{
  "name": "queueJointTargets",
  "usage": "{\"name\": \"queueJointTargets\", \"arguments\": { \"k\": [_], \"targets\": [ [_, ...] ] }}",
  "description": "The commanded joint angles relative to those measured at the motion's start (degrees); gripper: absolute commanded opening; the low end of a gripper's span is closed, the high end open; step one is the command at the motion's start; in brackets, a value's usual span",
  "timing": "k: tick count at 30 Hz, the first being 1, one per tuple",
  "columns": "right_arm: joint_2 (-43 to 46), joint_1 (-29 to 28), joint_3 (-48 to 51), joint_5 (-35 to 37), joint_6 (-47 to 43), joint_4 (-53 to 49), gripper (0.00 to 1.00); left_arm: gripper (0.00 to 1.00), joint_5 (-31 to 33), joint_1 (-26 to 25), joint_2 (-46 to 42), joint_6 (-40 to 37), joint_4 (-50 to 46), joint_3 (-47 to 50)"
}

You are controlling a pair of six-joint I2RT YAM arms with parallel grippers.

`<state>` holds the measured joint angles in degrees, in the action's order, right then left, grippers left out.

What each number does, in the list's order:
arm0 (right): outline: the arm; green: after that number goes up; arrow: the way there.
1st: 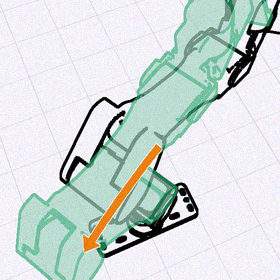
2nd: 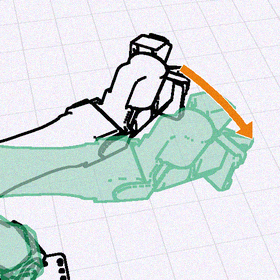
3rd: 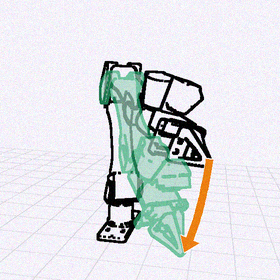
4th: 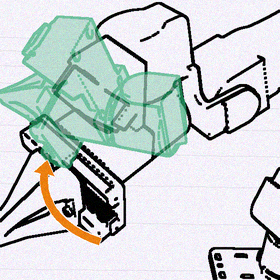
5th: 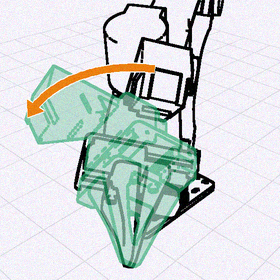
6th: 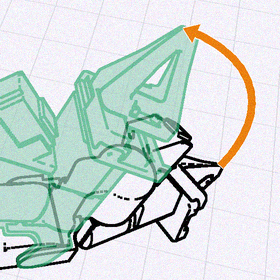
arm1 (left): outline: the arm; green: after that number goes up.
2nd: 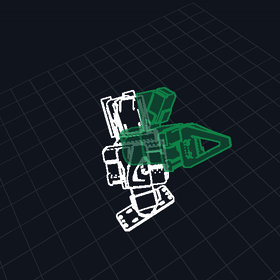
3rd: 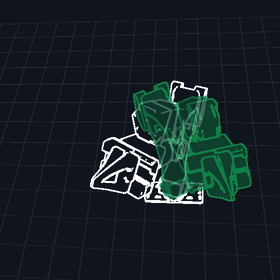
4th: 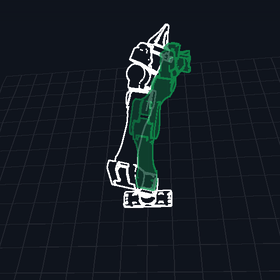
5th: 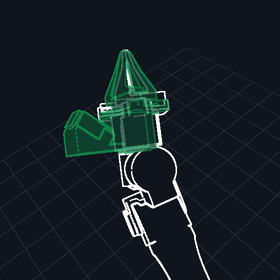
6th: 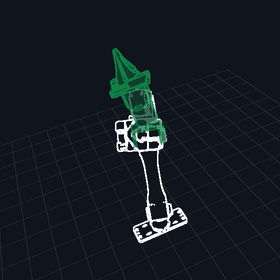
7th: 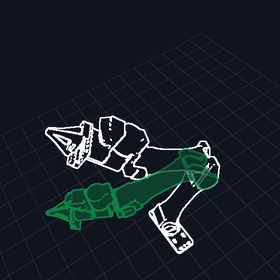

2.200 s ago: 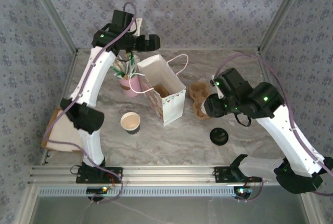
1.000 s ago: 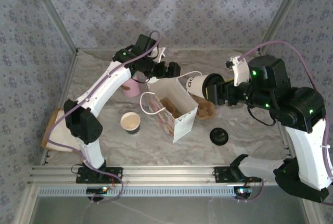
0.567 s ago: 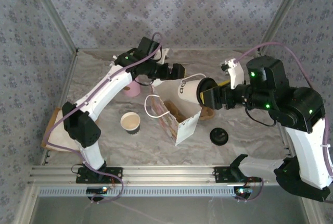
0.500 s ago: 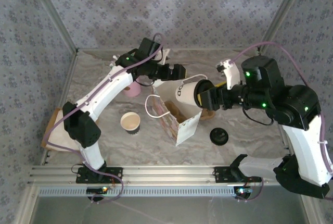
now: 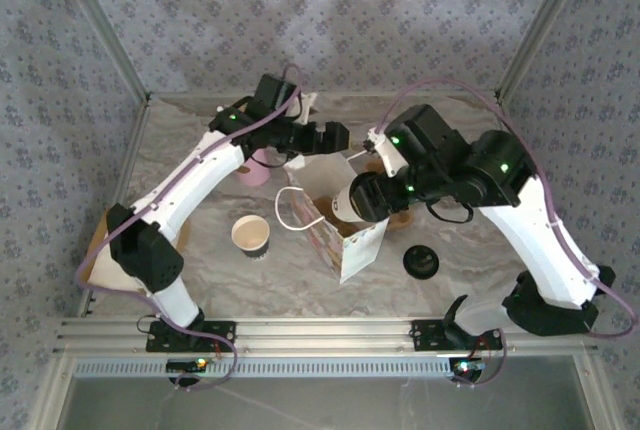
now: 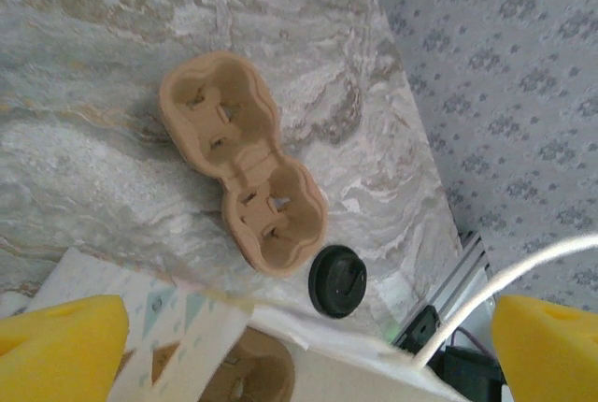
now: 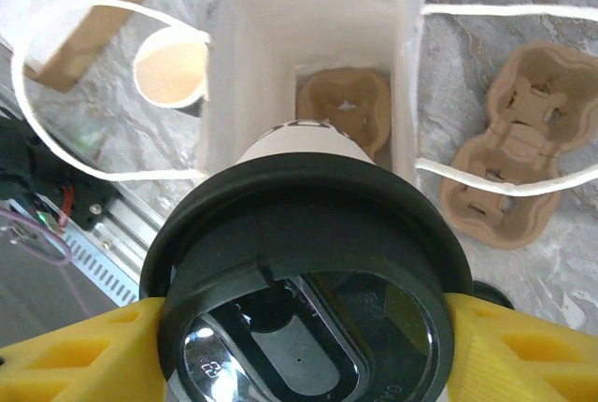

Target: Pack the takeout coffee

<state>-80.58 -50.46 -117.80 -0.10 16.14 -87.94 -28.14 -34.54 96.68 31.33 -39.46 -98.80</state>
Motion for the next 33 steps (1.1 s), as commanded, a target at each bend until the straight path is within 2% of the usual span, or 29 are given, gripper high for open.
{"name": "queueJointTargets", "arguments": {
  "k": [1,7,15,25,33],
  "targets": [
    [-2.38,-1.17,-3.23,4.32,0.99,-4.99,0.69,0.99,-2.11,2.60,-3.01,-1.16,2.11,-0.24],
    [-7.28,-2.67,-7.15,6.52,1.00,-7.78,0.69,0.99,-2.37,4.81,-6.28,-2.50,1.27,0.64],
    [-13.01,-3.86,-10.40,8.17,0.46,-10.90,0.69,1.00,1.28,6.06,-15.05,-1.89,2.93,8.91],
    [-17.49,-4.12,-10.79,9.06,-0.71,-13.13,0.69,1.00,6.97,6.09,-27.78,-1.54,1.43,19.27],
    [-18.74,-4.43,-8.38,8.98,-0.77,-13.13,0.69,0.99,8.84,6.09,-34.96,-0.36,0.90,25.38]
  ]
}}
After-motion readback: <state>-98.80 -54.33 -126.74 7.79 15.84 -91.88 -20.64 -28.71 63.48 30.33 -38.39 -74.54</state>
